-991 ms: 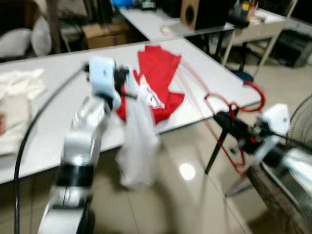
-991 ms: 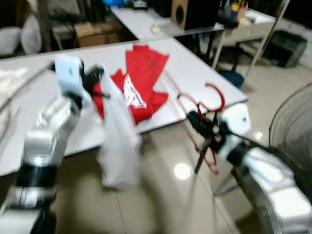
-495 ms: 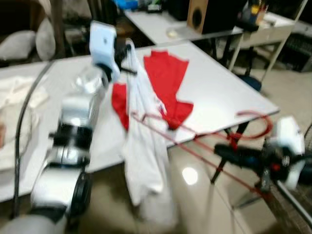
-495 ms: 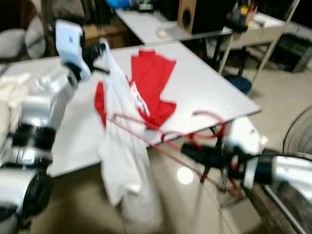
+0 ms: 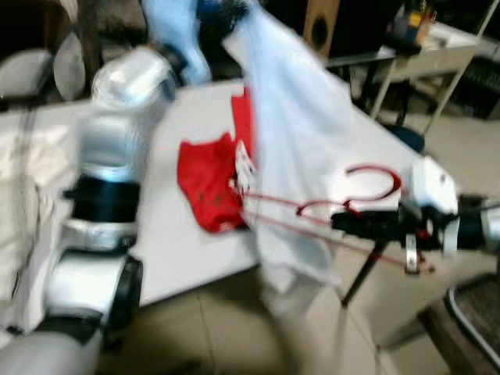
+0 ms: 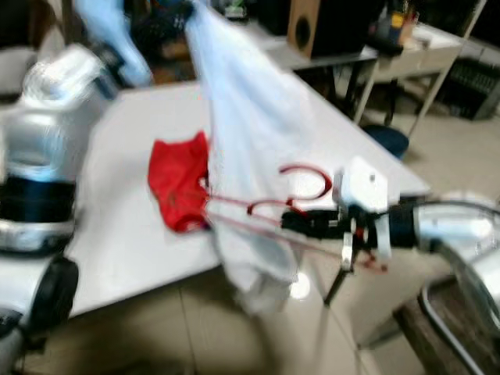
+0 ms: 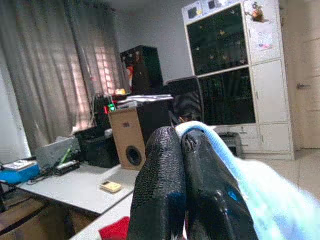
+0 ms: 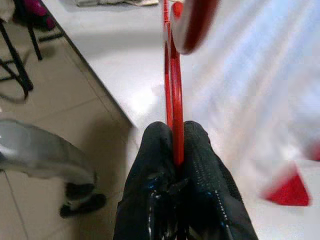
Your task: Hang hanger
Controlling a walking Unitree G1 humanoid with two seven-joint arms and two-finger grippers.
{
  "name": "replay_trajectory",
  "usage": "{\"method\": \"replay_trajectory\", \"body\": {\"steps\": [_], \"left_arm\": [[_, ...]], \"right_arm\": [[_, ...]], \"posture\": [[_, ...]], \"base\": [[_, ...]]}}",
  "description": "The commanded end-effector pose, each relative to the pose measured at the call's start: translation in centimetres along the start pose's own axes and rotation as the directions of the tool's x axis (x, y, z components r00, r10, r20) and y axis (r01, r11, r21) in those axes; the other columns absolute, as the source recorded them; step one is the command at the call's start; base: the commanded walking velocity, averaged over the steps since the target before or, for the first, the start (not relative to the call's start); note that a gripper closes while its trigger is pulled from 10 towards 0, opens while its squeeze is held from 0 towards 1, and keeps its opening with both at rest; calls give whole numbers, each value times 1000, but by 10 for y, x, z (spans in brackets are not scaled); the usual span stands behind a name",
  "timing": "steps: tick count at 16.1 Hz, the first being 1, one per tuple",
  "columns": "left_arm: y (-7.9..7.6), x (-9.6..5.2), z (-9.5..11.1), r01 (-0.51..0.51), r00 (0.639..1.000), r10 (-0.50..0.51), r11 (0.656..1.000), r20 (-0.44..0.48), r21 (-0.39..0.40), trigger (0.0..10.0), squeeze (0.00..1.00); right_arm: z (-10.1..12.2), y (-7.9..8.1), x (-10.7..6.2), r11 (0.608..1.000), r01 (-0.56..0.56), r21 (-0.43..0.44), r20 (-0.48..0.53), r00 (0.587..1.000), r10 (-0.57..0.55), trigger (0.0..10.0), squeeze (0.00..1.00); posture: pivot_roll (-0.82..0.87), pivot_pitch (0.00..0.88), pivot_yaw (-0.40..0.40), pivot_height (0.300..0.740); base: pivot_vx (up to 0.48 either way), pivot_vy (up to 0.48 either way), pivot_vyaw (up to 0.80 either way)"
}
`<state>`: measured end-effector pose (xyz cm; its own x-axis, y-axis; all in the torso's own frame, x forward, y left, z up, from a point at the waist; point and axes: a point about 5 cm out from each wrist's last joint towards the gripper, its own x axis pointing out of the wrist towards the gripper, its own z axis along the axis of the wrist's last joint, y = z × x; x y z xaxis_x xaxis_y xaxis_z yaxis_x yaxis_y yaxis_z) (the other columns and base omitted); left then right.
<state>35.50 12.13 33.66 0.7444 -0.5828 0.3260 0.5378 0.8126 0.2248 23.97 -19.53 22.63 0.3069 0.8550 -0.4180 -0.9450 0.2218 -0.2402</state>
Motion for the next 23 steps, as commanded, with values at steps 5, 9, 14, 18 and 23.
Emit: {"method": "replay_trajectory", "body": {"steps": [5,9,14,18,23], "left_arm": [[7,-15,32,16,998,-18,999,54,39,10000,0],[7,-19,48,20,994,-22,1000,107,21,10000,0],[12,-29,78,-9,975,12,1000,223,-16,10000,0],[15,-34,77,-53,971,67,996,230,-69,10000,0],[-10,-48,4,-53,998,49,995,-49,-81,10000,0]], "right_arm": [[17,-60,-30,975,-72,-212,-229,973,22,10000,0],[68,-147,-29,755,444,-483,-64,842,-536,10000,0],[170,-168,-71,262,899,-350,563,425,-708,10000,0],[152,-158,-58,243,901,-360,665,430,-611,10000,0],[31,-106,0,764,471,-441,260,882,-393,10000,0]], "posture": [[59,0,-34,740],[68,0,-55,740],[82,0,-59,740],[73,0,-41,740],[64,0,-35,740]], "base": [[359,0,0],[359,0,0],[362,0,0],[354,0,0],[128,0,0]]}}
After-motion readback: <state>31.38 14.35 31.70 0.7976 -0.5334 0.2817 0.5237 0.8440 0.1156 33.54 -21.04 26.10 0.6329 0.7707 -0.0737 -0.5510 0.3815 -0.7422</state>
